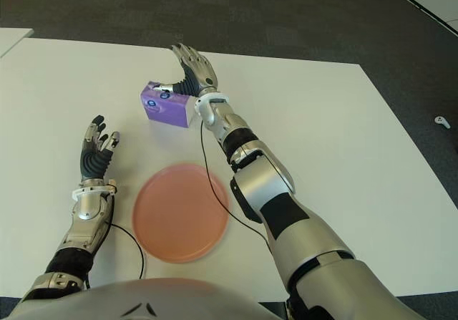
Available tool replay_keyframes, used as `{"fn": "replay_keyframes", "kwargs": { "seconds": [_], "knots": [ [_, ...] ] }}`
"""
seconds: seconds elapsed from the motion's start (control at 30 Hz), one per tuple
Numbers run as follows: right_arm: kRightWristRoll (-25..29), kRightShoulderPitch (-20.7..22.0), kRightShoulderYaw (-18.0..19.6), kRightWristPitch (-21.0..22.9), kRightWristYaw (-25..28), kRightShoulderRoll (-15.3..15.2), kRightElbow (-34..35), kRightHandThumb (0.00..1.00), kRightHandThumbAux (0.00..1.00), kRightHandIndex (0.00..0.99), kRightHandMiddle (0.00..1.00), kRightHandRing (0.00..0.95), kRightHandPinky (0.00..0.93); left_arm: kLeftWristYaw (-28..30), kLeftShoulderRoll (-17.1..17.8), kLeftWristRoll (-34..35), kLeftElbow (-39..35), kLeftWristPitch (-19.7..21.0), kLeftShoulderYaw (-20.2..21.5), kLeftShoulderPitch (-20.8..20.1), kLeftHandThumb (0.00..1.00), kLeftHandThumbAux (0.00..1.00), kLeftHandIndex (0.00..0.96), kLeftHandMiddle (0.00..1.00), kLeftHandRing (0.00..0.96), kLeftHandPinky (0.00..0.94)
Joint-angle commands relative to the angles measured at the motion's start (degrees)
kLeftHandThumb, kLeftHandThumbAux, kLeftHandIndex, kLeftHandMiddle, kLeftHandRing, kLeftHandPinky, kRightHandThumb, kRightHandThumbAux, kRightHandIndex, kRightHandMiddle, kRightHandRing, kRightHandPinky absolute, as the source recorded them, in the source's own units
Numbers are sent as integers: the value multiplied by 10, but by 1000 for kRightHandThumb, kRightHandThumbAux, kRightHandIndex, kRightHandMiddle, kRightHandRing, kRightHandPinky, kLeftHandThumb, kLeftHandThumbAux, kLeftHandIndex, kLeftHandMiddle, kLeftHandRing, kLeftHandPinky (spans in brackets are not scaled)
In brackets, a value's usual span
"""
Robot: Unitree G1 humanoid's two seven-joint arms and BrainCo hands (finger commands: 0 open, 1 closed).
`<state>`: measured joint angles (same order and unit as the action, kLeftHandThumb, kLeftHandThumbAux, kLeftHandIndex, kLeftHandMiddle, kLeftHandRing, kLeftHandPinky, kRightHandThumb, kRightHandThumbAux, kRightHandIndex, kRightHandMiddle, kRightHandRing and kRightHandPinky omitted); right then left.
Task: Put the tissue paper into the plate.
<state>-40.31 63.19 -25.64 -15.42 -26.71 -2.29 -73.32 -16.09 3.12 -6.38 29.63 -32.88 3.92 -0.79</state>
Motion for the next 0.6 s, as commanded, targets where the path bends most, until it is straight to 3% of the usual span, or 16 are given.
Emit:
{"fn": "replay_keyframes", "kwargs": {
  "seconds": [0.03, 0.6],
  "knots": [
    [-1, 13, -9, 22, 16, 7, -24, 203, 408, 0, 0, 0, 0, 4, -23, -11, 27, 20, -17, 76, 0, 549, 0, 0, 0, 0],
    [-5, 16, -33, 68, 49, 30, -49, 212, 435, 0, 0, 0, 0, 1, -21, -10, 0, 33, -21, 99, 0, 572, 0, 0, 0, 0]
  ]
}}
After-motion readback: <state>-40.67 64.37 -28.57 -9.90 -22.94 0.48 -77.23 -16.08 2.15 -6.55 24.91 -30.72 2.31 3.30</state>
